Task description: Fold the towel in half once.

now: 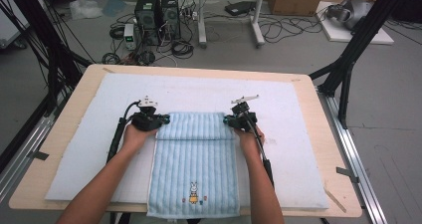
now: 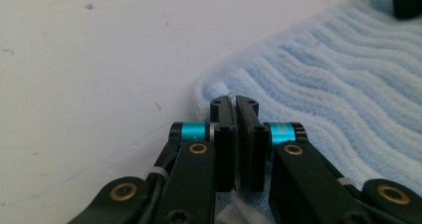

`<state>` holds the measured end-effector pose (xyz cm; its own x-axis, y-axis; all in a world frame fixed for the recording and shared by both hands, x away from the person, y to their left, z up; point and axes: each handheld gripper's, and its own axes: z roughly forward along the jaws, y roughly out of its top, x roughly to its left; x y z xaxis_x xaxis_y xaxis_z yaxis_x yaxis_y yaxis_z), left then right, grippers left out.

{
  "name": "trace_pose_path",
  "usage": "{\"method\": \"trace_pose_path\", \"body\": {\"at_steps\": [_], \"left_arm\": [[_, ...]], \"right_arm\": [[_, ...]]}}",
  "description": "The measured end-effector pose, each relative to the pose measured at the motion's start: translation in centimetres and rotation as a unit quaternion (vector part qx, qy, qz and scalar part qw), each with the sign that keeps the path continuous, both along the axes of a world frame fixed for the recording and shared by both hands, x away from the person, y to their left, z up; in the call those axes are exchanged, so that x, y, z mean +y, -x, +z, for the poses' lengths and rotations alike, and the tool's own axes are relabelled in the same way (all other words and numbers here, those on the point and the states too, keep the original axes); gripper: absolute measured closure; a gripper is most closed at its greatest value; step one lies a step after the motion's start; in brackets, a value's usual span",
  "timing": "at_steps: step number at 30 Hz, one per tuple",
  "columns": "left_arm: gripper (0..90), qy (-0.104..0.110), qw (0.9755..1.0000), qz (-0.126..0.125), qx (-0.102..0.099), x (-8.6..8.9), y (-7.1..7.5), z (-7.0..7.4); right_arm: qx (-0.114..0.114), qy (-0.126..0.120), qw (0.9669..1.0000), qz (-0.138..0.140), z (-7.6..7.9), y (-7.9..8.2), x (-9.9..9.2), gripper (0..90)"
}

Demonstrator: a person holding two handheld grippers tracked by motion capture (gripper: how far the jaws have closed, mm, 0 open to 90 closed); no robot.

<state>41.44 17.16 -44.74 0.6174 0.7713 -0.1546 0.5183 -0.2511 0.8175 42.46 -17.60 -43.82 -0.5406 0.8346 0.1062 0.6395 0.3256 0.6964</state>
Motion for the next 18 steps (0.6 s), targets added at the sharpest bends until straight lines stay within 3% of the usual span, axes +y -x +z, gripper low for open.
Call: {"method": "trace_pose_path", "body": {"at_steps": [2, 5, 11, 14, 18], "left_arm": [[85.5, 0.025, 0.9996, 0.002, -0.014, 0.3, 0.1, 0.6], [82.8, 0.059, 0.9978, -0.006, -0.031, 0.7, 0.5, 1.5], [86.1, 0.072, 0.9956, -0.031, -0.052, 1.0, 1.8, 2.9], [87.4, 0.079, 0.9941, -0.034, -0.066, 1.2, 2.7, 3.3], [89.5, 0.084, 0.9934, -0.032, -0.071, 1.5, 3.6, 3.3]], "right_arm": [[-0.011, -0.022, 0.9997, -0.001, 0.3, 0.2, -0.3, 83.7], [-0.022, -0.031, 0.9993, 0.005, 1.0, 0.5, -0.6, 83.9], [-0.039, -0.051, 0.9979, 0.007, 2.4, 1.6, -1.2, 84.3], [-0.045, -0.058, 0.9972, 0.012, 2.7, 2.3, -1.5, 84.7], [-0.052, -0.071, 0.9959, 0.018, 3.1, 3.2, -1.8, 85.3]]}}
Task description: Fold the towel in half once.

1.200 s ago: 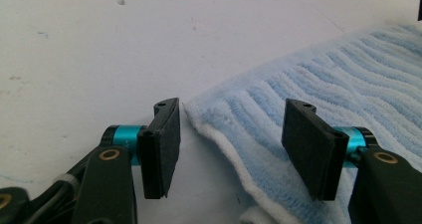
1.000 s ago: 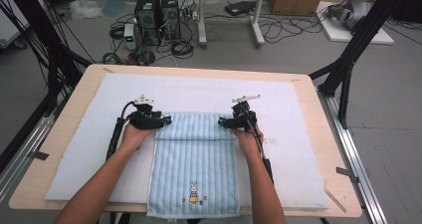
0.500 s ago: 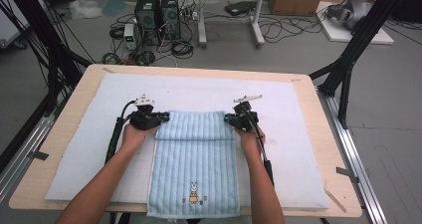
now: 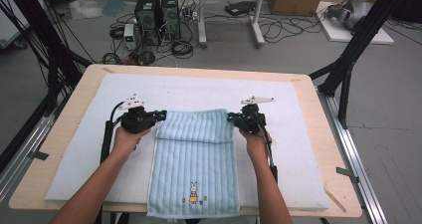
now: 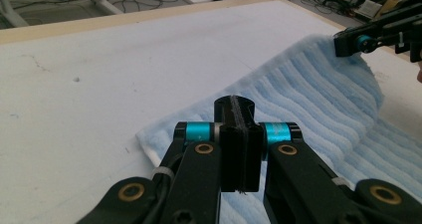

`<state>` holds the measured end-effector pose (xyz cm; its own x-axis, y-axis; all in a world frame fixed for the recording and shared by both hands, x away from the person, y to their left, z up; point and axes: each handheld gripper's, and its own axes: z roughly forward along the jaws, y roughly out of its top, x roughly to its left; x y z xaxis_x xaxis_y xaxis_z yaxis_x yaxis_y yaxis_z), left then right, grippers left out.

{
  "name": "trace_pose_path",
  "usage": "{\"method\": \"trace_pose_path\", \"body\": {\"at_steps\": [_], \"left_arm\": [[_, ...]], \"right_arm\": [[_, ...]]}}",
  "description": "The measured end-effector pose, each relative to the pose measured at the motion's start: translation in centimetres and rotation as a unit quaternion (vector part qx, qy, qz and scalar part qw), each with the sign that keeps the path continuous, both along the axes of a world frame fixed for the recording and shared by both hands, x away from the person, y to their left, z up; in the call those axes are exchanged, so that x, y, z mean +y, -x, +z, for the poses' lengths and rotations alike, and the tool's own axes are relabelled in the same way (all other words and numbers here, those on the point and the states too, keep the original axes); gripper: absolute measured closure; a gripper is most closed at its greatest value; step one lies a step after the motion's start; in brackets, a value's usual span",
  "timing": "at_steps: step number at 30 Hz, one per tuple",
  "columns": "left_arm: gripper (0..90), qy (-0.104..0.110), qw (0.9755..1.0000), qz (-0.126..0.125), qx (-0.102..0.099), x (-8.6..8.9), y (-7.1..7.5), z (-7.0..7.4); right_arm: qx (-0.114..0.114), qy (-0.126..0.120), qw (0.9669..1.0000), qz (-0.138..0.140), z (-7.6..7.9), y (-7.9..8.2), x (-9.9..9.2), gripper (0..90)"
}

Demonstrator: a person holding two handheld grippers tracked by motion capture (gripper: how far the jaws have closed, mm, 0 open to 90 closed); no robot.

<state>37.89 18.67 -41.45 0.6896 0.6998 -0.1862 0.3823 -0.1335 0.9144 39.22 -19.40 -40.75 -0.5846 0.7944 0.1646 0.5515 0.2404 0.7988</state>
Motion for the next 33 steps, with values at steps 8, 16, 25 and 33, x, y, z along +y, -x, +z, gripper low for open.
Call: {"method": "trace_pose_path", "body": {"at_steps": [8, 16, 25, 33], "left_arm": [[89.6, 0.02, 0.9998, -0.004, -0.007, 0.6, 2.4, 0.3], [84.8, 0.013, 0.9998, 0.012, 0.01, 1.4, 4.2, -0.3], [56.3, -0.018, 0.9964, 0.059, 0.058, 0.0, -0.5, -1.2], [50.3, -0.056, 0.9911, 0.077, 0.093, -1.9, -2.9, -3.8]], "right_arm": [[-0.017, -0.011, 0.9997, 0.015, 0.9, 2.5, -0.1, 85.4], [-0.032, -0.005, 0.9992, 0.022, 1.3, 6.0, 0.1, 85.4], [-0.027, 0.014, 0.9992, 0.026, 0.9, 6.5, 2.0, 85.3], [-0.024, 0.016, 0.9991, 0.031, 0.6, 6.1, 3.0, 85.3]]}}
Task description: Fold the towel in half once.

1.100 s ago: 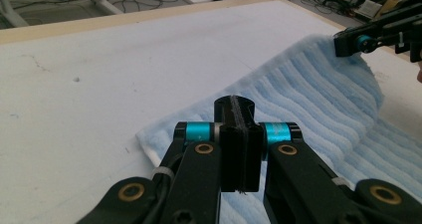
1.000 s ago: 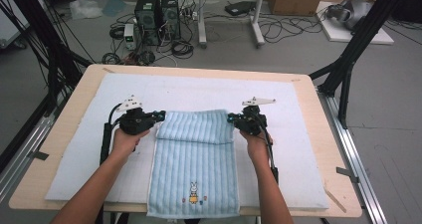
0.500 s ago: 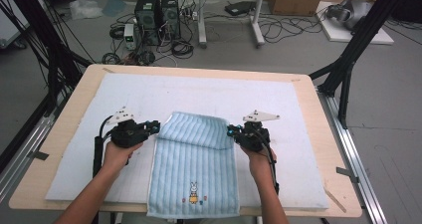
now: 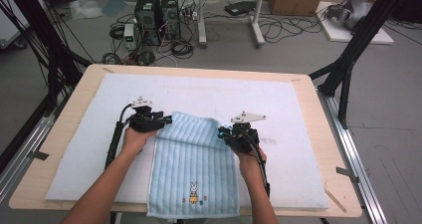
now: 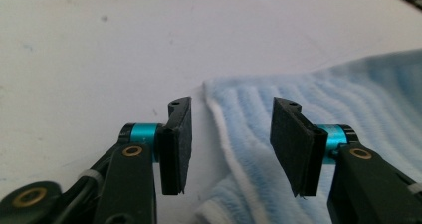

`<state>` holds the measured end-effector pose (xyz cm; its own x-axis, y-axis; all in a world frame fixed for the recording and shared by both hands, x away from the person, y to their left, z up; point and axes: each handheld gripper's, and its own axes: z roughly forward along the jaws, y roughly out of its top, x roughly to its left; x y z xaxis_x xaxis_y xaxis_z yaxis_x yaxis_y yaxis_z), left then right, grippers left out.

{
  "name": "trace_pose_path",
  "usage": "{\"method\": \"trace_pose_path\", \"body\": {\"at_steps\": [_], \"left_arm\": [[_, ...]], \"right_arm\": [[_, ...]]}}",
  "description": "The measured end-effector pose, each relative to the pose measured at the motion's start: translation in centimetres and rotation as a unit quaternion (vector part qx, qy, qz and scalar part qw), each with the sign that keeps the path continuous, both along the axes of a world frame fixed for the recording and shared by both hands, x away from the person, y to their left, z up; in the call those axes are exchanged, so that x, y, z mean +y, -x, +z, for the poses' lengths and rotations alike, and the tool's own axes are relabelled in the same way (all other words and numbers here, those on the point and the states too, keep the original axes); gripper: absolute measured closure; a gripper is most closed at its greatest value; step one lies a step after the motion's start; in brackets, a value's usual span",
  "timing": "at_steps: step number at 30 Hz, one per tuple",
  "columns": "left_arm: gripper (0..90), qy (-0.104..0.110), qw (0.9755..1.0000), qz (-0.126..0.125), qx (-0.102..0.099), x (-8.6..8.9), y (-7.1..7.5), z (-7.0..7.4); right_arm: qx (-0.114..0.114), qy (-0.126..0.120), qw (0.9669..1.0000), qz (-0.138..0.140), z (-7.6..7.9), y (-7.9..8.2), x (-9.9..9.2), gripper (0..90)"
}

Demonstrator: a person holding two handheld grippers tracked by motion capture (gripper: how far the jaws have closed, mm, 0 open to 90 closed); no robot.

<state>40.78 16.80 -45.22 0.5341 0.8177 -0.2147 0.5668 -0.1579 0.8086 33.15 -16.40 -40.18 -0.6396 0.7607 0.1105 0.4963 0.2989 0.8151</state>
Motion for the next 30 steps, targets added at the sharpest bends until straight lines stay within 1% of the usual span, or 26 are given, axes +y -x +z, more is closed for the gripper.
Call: {"method": "trace_pose_path", "body": {"at_steps": [1, 2, 3, 4, 5, 6, 7, 8, 9, 11, 14, 15, 16, 17, 18, 19, 21, 23, 25, 27, 30], "left_arm": [[50.5, -0.01, 0.9999, -0.001, 0.01, -0.3, -0.3, 0.0], [50.6, -0.017, 0.9998, -0.007, 0.007, -0.5, -0.4, 0.0], [52.6, -0.023, 0.9996, -0.011, -0.007, -0.9, -0.3, 0.1], [56.5, -0.032, 0.9991, -0.016, -0.021, -1.2, -0.3, 0.2], [58.7, -0.045, 0.9985, -0.024, -0.02, -1.6, -0.3, 0.1], [62.8, -0.064, 0.9971, -0.037, -0.015, -2.0, -0.4, 0.1], [64.9, -0.076, 0.9961, -0.037, -0.026, -2.3, -0.4, 0.1], [71.6, -0.077, 0.9956, -0.046, -0.029, -2.4, -0.4, 0.1], [80.3, -0.083, 0.9947, -0.051, -0.033, -2.5, -0.4, 0.1], [85.9, -0.076, 0.9952, -0.052, -0.034, -2.4, -0.4, 0.2], [86.9, -0.054, 0.9963, -0.052, -0.042, -1.9, -0.2, 0.7], [87.0, -0.042, 0.9967, -0.051, -0.047, -1.7, 0.0, 1.0], [87.0, -0.024, 0.9972, -0.048, -0.052, -1.5, 0.2, 1.4], [86.9, -0.014, 0.9971, -0.049, -0.057, -1.3, 0.4, 1.8], [86.9, -0.012, 0.9967, -0.05, -0.062, -1.1, 0.6, 2.1], [86.8, -0.003, 0.9961, -0.052, -0.071, -0.9, 0.9, 2.4], [86.8, 0.003, 0.994, -0.06, -0.091, -0.6, 1.6, 2.9], [86.8, 0.013, 0.9927, -0.067, -0.1, -0.2, 2.5, 3.3], [86.8, 0.023, 0.9907, -0.074, -0.112, 0.2, 3.5, 3.7], [86.8, 0.035, 0.9891, -0.078, -0.12, 0.6, 4.5, 3.9], [86.8, 0.038, 0.988, -0.086, -0.123, 1.2, 5.7, 3.9]], "right_arm": [[0.001, -0.001, 1.0, 0.001, 0.0, -0.1, -0.1, 85.3], [0.0, -0.001, 1.0, 0.0, -0.1, -0.1, -0.1, 85.3], [0.0, 0.0, 1.0, 0.0, -0.1, -0.1, -0.2, 85.2], [0.002, -0.002, 1.0, 0.0, -0.1, -0.1, -0.3, 85.2], [0.002, -0.001, 1.0, -0.002, -0.1, -0.2, -0.4, 85.2], [0.002, -0.003, 1.0, -0.003, -0.1, -0.2, -0.5, 85.1], [0.004, -0.002, 1.0, -0.003, -0.1, -0.3, -0.6, 85.0], [0.005, -0.004, 1.0, -0.004, -0.2, -0.3, -0.6, 84.9], [0.007, -0.004, 1.0, -0.006, -0.2, -0.4, -0.7, 84.8], [0.008, -0.003, 0.9999, -0.007, -0.3, -0.4, -0.7, 84.7], [0.004, 0.002, 1.0, -0.006, -0.3, -0.4, -0.6, 84.7], [0.004, 0.002, 1.0, -0.007, -0.3, -0.4, -0.6, 84.7], [0.001, 0.004, 0.9999, -0.009, -0.3, -0.4, -0.6, 84.7], [-0.001, 0.004, 0.9999, -0.012, -0.2, -0.4, -0.7, 84.7], [-0.003, 0.003, 0.9999, -0.015, -0.2, -0.3, -0.9, 84.7], [-0.006, 0.002, 0.9998, -0.018, -0.1, -0.3, -1.0, 84.7], [-0.018, -0.001, 0.9996, -0.024, 0.1, -0.2, -1.3, 84.7], [-0.025, -0.006, 0.9992, -0.031, 0.3, 0.1, -1.6, 84.8], [-0.03, -0.007, 0.999, -0.033, 0.4, 0.3, -1.9, 84.9], [-0.031, -0.006, 0.9989, -0.035, 0.4, 0.6, -2.3, 84.9], [-0.032, -0.003, 0.9988, -0.038, 0.3, 1.0, -2.9, 84.9]]}}
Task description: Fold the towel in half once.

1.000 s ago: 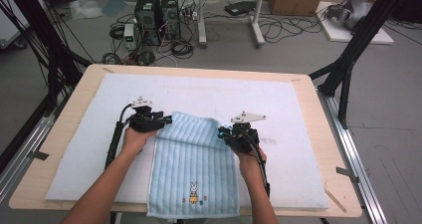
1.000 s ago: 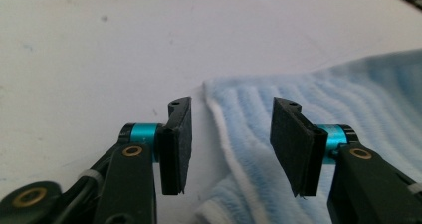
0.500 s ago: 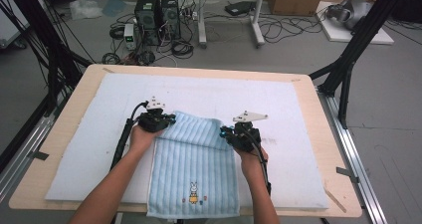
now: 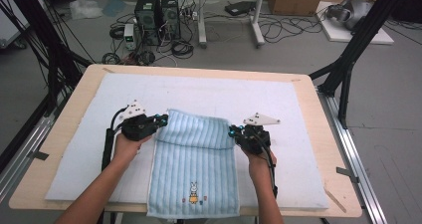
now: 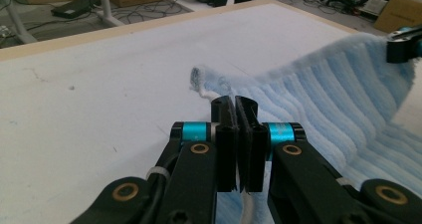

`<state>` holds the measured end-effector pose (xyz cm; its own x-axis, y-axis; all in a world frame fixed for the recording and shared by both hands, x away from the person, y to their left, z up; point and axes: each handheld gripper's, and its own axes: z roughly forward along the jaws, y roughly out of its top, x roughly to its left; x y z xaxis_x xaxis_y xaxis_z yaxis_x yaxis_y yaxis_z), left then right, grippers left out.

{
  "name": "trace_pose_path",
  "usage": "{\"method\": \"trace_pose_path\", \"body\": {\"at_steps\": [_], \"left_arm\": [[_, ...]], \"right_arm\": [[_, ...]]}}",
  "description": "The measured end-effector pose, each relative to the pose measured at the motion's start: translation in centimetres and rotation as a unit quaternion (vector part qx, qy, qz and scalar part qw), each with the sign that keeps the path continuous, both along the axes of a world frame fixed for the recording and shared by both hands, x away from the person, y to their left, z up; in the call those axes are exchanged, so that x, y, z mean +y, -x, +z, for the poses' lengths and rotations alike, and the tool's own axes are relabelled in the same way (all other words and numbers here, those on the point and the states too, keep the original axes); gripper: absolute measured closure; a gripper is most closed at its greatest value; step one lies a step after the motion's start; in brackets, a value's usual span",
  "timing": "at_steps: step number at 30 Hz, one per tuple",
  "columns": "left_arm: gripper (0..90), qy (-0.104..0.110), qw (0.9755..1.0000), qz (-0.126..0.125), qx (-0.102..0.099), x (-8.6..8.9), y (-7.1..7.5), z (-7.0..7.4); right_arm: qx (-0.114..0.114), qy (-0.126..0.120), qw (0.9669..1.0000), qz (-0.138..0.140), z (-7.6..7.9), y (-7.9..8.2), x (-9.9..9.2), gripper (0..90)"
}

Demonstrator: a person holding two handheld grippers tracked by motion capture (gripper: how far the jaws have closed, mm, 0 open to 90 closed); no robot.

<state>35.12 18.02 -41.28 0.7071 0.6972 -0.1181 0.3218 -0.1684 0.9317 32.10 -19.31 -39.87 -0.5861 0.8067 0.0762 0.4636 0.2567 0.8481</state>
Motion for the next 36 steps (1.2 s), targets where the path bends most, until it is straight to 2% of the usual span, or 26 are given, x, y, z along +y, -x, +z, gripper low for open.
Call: {"method": "trace_pose_path", "body": {"at_steps": [5, 11, 18, 25, 28, 30, 32, 33, 34, 36], "left_arm": [[86.8, 0.017, 0.9996, -0.021, 0.005, 1.0, 2.2, -0.4], [86.8, 0.019, 0.9989, -0.042, 0.011, 1.7, 4.8, -1.1], [86.8, 0.005, 0.997, -0.074, 0.024, 1.7, 7.4, -1.8], [86.8, -0.004, 0.9964, -0.073, 0.044, 2.6, 8.4, -2.6], [86.8, -0.011, 0.9945, -0.089, 0.054, 2.9, 8.9, -2.7], [86.2, -0.026, 0.993, -0.098, 0.061, 2.9, 9.4, -3.0], [81.7, -0.031, 0.9924, -0.097, 0.069, 3.2, 9.6, -3.3], [77.7, -0.033, 0.9924, -0.093, 0.073, 3.4, 9.6, -3.3], [70.6, -0.032, 0.9931, -0.083, 0.076, 3.7, 9.4, -3.2], [60.7, -0.025, 0.9947, -0.065, 0.076, 4.3, 9.0, -2.8]], "right_arm": [[0.003, -0.007, 1.0, 0.001, -0.6, 1.0, -1.0, 84.9], [0.007, -0.008, 0.9997, 0.022, -1.3, 2.8, -1.4, 84.9], [0.014, -0.002, 0.9986, 0.05, -1.8, 4.9, -1.9, 84.8], [0.033, 0.007, 0.9956, 0.087, -2.6, 6.9, -1.9, 84.4], [0.038, 0.021, 0.9939, 0.101, -2.9, 7.8, -1.7, 84.4], [0.041, 0.02, 0.9928, 0.111, -3.0, 8.1, -1.7, 84.4], [0.049, 0.021, 0.9918, 0.116, -3.2, 8.5, -1.7, 82.0], [0.054, 0.021, 0.9908, 0.123, -3.3, 8.7, -1.7, 77.0], [0.063, 0.019, 0.9897, 0.128, -3.4, 9.0, -1.6, 69.2], [0.067, 0.015, 0.9899, 0.124, -3.4, 9.2, -1.7, 62.4]]}}
